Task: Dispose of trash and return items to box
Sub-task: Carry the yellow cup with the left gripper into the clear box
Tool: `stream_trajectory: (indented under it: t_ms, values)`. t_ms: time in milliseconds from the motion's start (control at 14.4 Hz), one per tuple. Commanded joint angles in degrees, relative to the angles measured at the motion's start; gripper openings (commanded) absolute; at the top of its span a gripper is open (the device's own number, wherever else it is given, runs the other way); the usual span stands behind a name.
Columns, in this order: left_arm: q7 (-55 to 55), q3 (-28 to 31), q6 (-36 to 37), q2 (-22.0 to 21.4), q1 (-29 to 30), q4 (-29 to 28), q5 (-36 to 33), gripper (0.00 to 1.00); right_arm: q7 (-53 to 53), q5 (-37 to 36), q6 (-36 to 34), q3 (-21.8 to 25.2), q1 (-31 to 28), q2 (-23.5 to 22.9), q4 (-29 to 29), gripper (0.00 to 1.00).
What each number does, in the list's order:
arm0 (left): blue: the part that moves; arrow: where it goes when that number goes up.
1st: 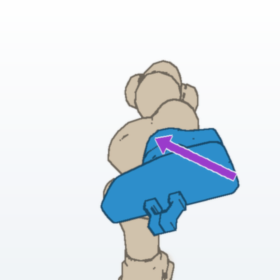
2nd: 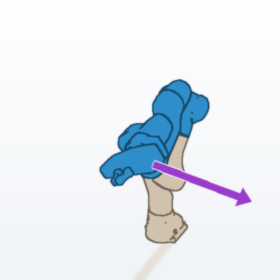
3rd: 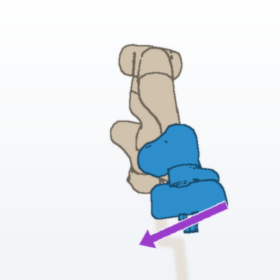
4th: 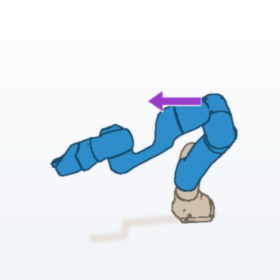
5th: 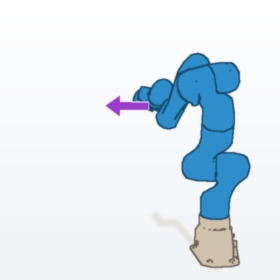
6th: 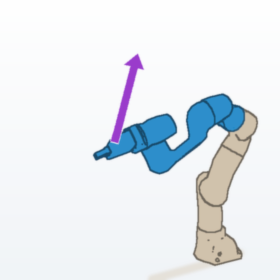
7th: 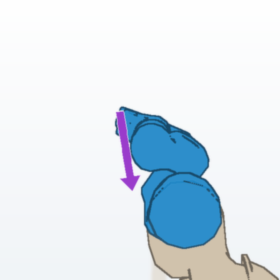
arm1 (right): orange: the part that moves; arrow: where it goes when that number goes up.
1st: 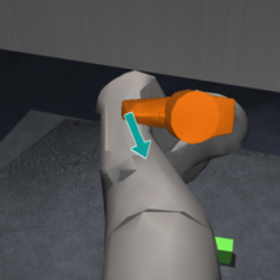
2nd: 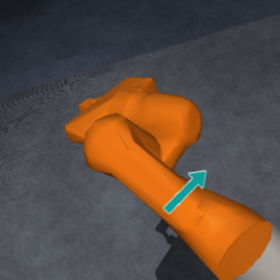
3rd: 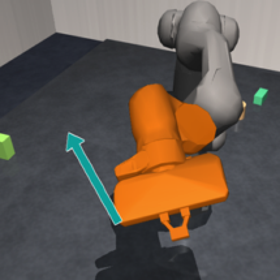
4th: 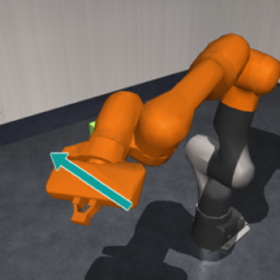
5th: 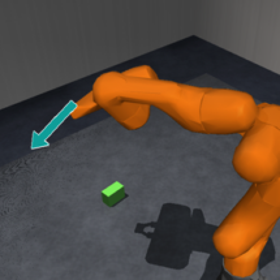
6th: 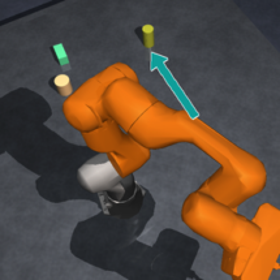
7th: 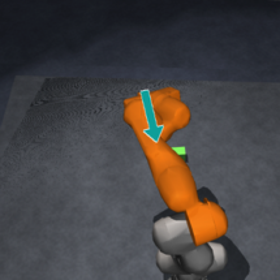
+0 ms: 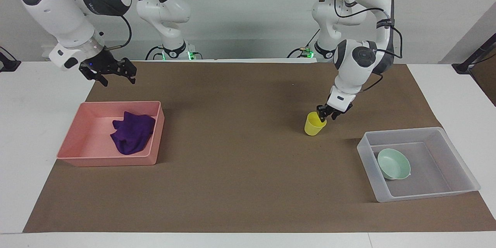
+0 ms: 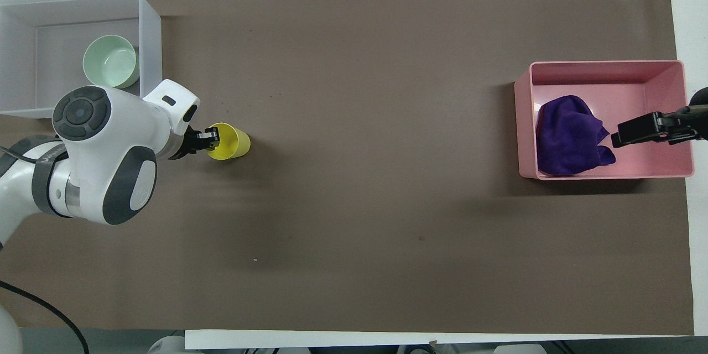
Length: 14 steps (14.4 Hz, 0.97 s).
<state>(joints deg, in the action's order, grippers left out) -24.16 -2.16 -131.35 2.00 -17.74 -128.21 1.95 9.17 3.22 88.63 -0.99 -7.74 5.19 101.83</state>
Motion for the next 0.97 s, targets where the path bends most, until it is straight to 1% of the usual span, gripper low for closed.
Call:
stream_trajectory:
  t_ms: [0,70,139,209,348,417,557,626,765,904]
  values:
    - [-1.06,0.67,-1.28,-1.30,-1.07,-0.56,-0.28,0.00,1.38,-0.41,-6.95,-0.15,0.01,-1.77,-6.10,0.99]
    - [-1.06,0.67,-1.19,-0.69,-0.98,0.93,0.77,0.00,1.38,-0.41,-9.24,-0.15,0.01,-1.94,-7.86,0.99]
    - [-1.24,0.67,-0.15,1.06,-0.81,4.86,2.87,0.00,1.20,-0.41,-10.92,-0.15,0.10,-2.03,-9.18,0.99]
    - [-1.24,0.75,2.82,2.47,-0.55,9.68,4.98,0.00,1.12,-0.41,-11.45,-0.15,0.18,-1.94,-9.71,0.99]
    - [-1.41,1.19,10.72,4.93,0.07,19.97,5.88,0.00,0.94,0.21,-11.37,-0.15,0.27,-1.86,-10.07,0.99]
    - [-1.24,1.54,13.55,5.20,1.12,23.32,5.88,0.00,0.85,0.12,-10.85,-0.23,0.53,-1.77,-9.98,0.99]
    - [-0.28,1.55,16.20,5.21,6.55,27.82,5.88,0.00,0.50,-1.36,-10.06,-0.15,2.81,-1.77,-9.81,0.99]
    - [-0.19,1.55,16.47,5.47,8.92,29.49,5.79,0.00,0.59,-3.81,-9.18,-0.23,3.34,-1.68,-9.63,0.99]
    - [-0.36,1.63,16.30,8.09,14.19,33.62,5.79,0.00,0.50,-4.98,-8.91,-0.24,4.40,-1.50,-9.19,0.99]
    - [0.34,1.63,15.60,10.99,19.04,36.00,4.30,0.00,0.41,-4.80,-9.09,-0.15,4.40,-1.33,-9.02,0.99]
